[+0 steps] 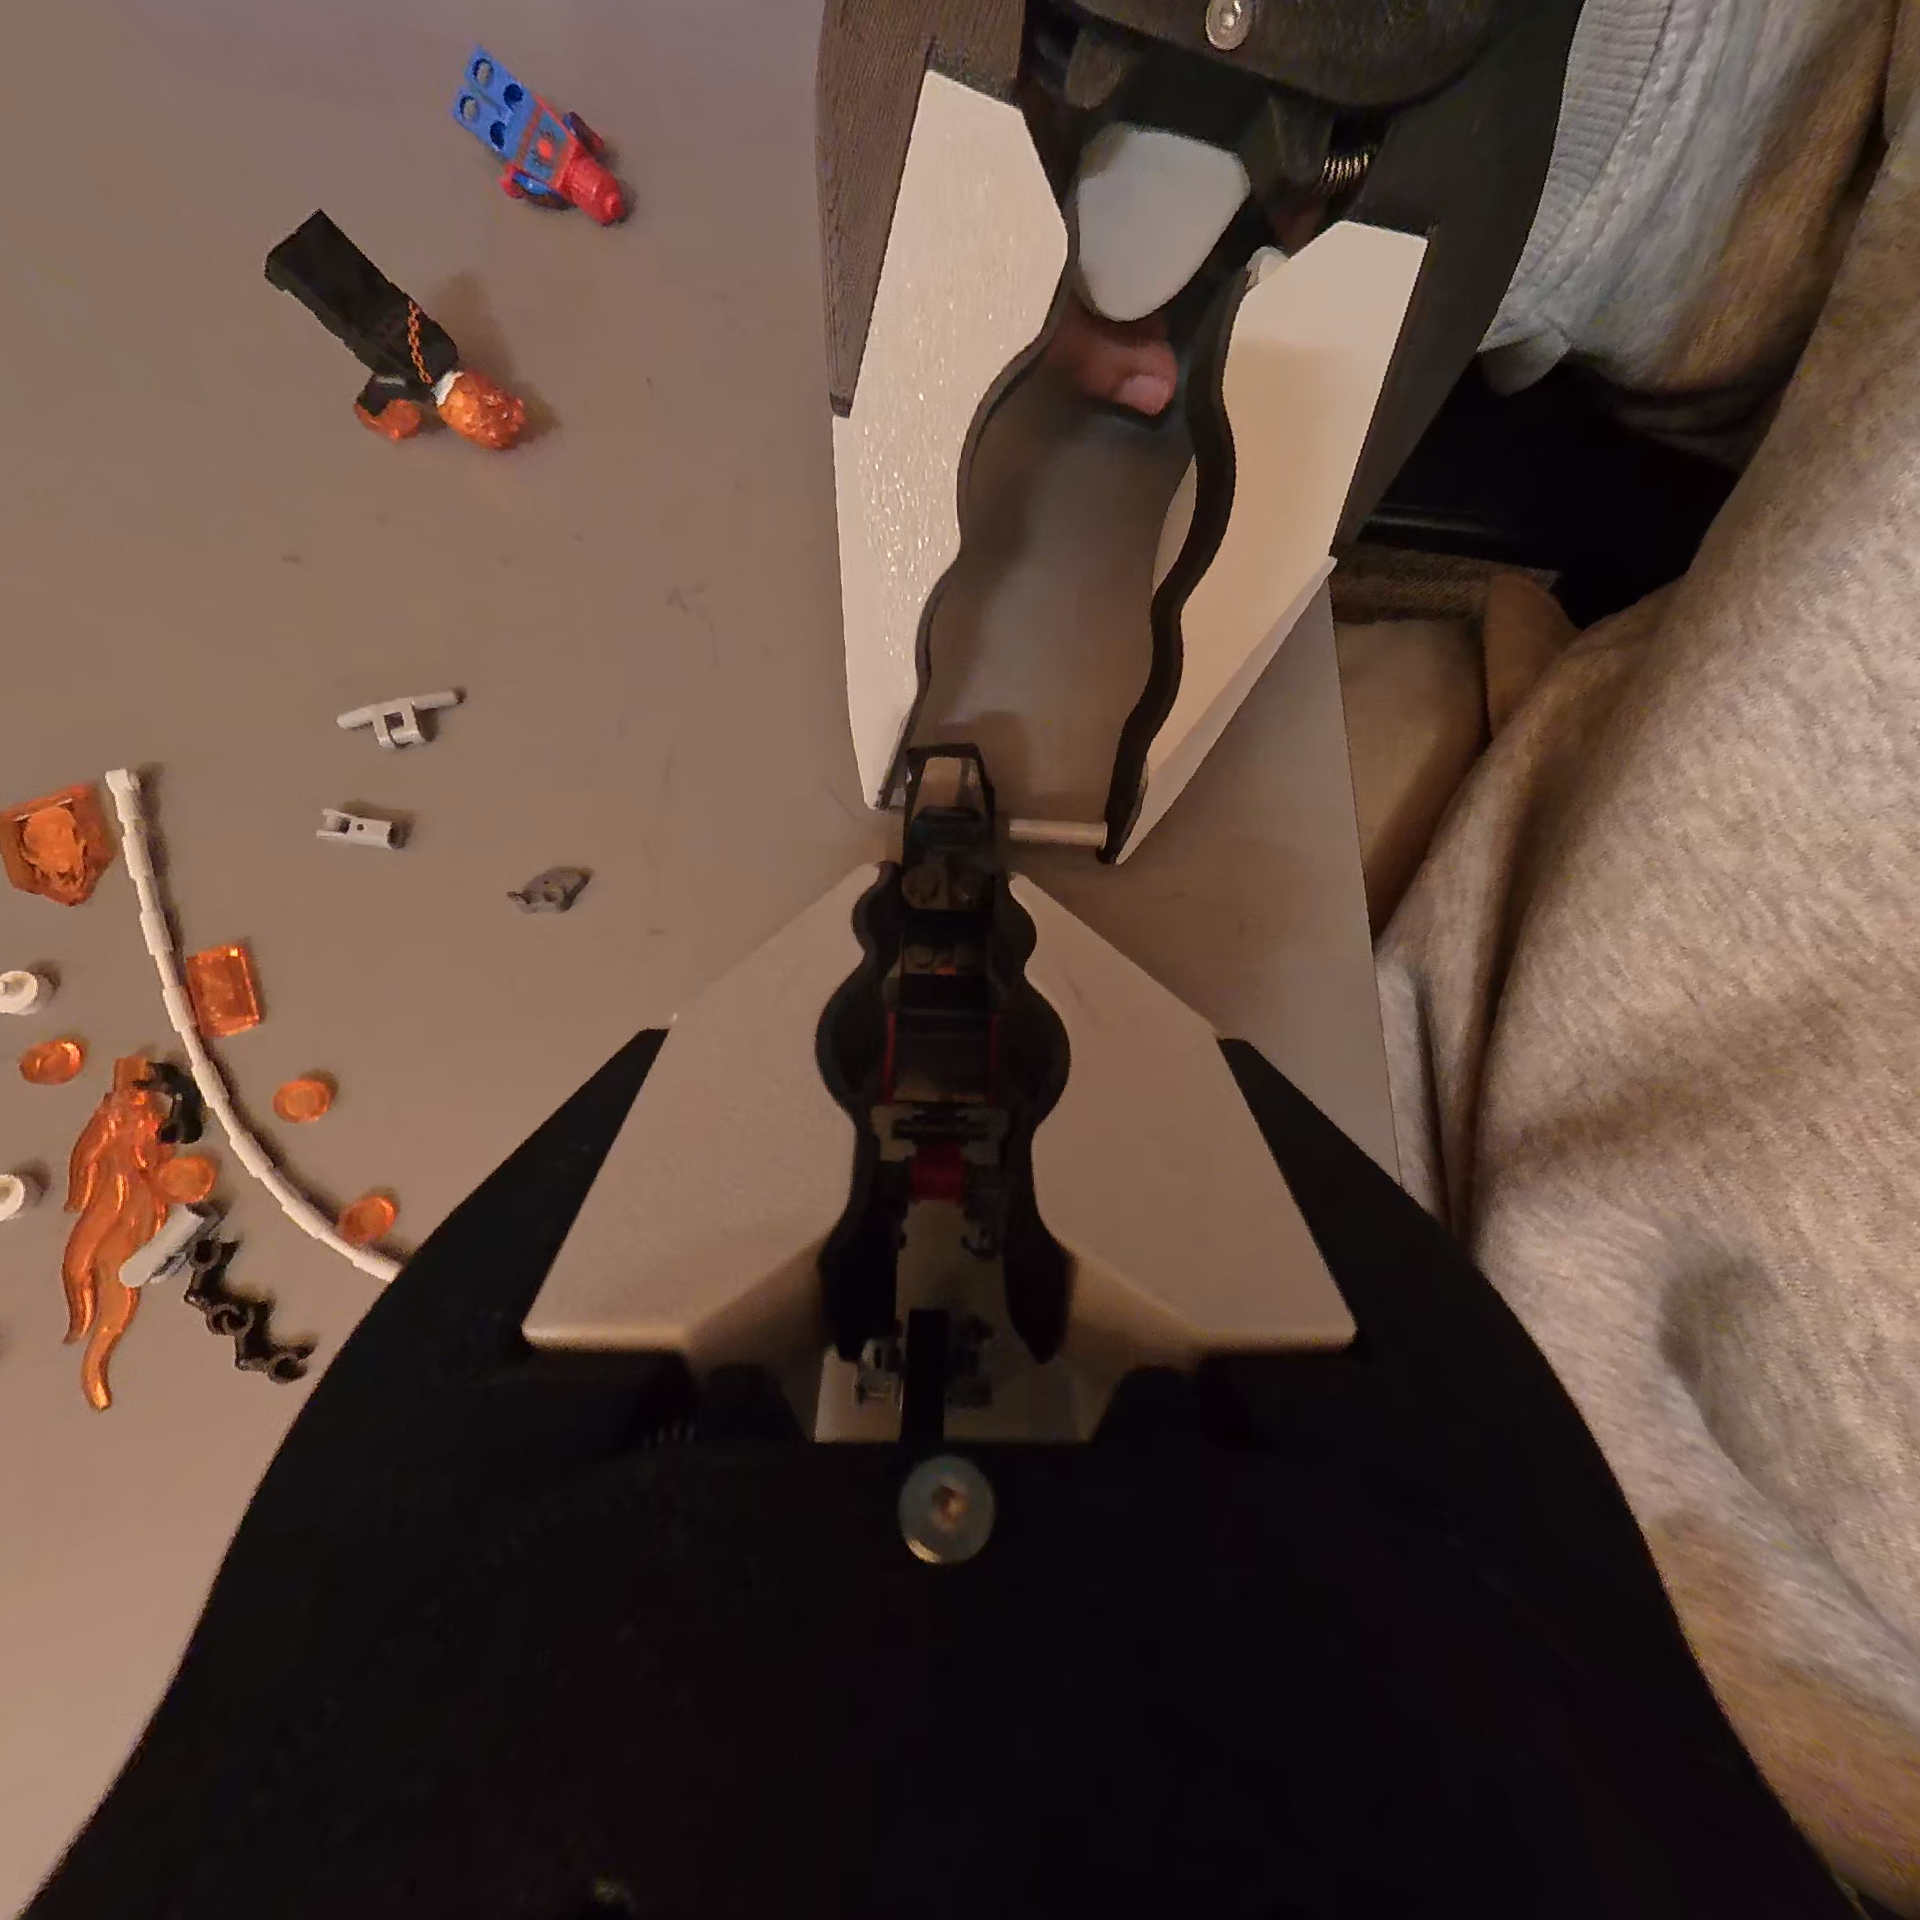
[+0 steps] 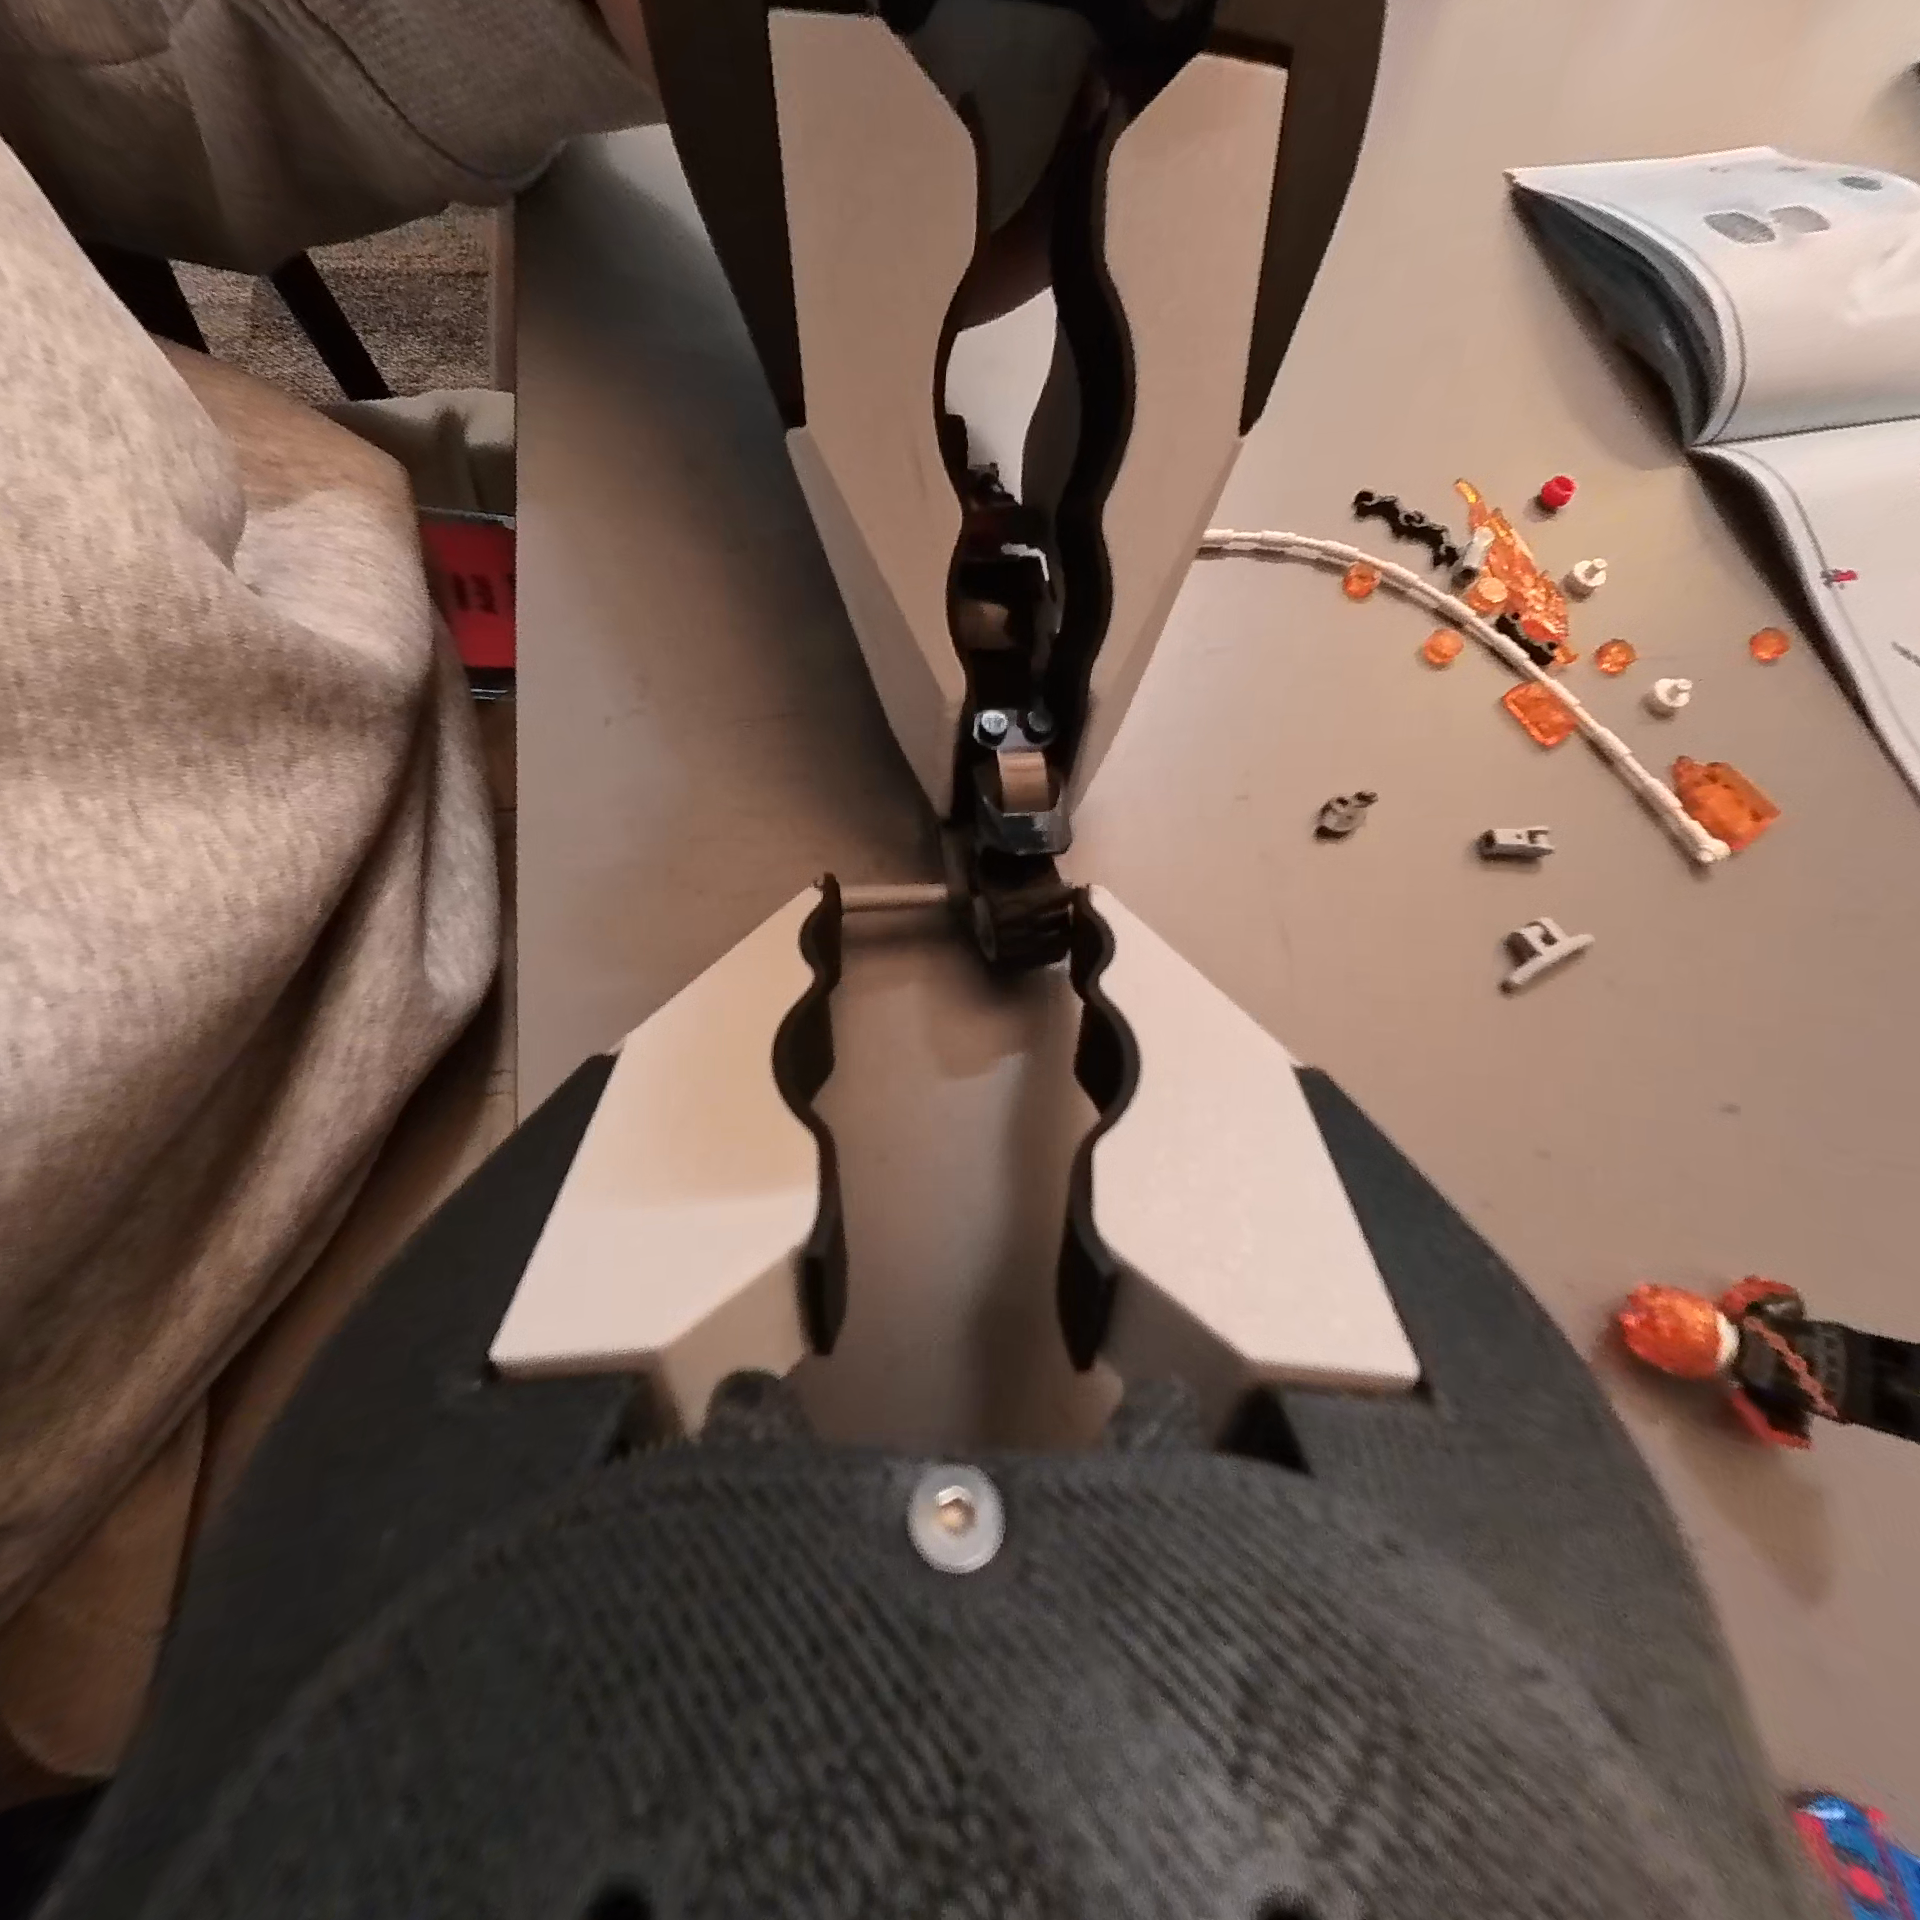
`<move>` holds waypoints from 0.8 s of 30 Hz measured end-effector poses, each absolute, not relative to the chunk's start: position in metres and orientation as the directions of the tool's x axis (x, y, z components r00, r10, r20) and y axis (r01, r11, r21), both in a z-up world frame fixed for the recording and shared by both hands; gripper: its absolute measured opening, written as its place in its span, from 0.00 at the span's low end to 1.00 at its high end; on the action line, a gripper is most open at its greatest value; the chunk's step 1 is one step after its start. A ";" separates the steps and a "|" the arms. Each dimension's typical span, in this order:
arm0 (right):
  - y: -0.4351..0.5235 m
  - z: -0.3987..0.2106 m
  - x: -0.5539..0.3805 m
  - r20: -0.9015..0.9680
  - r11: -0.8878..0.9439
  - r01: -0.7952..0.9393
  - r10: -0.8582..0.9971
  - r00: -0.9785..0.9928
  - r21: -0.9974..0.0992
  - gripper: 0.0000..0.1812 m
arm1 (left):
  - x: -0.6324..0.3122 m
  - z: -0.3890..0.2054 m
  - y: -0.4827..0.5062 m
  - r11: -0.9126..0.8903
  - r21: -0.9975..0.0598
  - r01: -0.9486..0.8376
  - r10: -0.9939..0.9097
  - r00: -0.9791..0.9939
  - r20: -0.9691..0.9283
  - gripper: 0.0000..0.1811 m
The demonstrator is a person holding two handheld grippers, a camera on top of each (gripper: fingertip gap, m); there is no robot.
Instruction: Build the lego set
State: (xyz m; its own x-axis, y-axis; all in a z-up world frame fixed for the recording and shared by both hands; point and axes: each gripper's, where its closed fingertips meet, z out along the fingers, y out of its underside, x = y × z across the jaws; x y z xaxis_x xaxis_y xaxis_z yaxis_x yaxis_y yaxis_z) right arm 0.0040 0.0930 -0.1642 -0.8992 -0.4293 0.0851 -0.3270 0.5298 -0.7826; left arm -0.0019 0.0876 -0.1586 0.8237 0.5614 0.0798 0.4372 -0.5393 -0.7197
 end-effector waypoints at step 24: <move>0.096 -0.168 0.001 0.096 0.541 -0.346 -0.437 -0.894 -0.767 0.23 | -0.005 -0.161 0.089 -0.541 -0.714 0.444 0.565 0.821 0.083 0.09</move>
State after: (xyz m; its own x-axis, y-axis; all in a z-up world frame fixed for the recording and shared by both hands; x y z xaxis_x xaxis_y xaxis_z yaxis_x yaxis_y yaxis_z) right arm 0.0007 0.0955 -0.1680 -0.8943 -0.4371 0.0955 -0.3462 0.5407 -0.7667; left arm -0.0045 0.0890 -0.1609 0.8212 0.5646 0.0826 0.4438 -0.5411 -0.7143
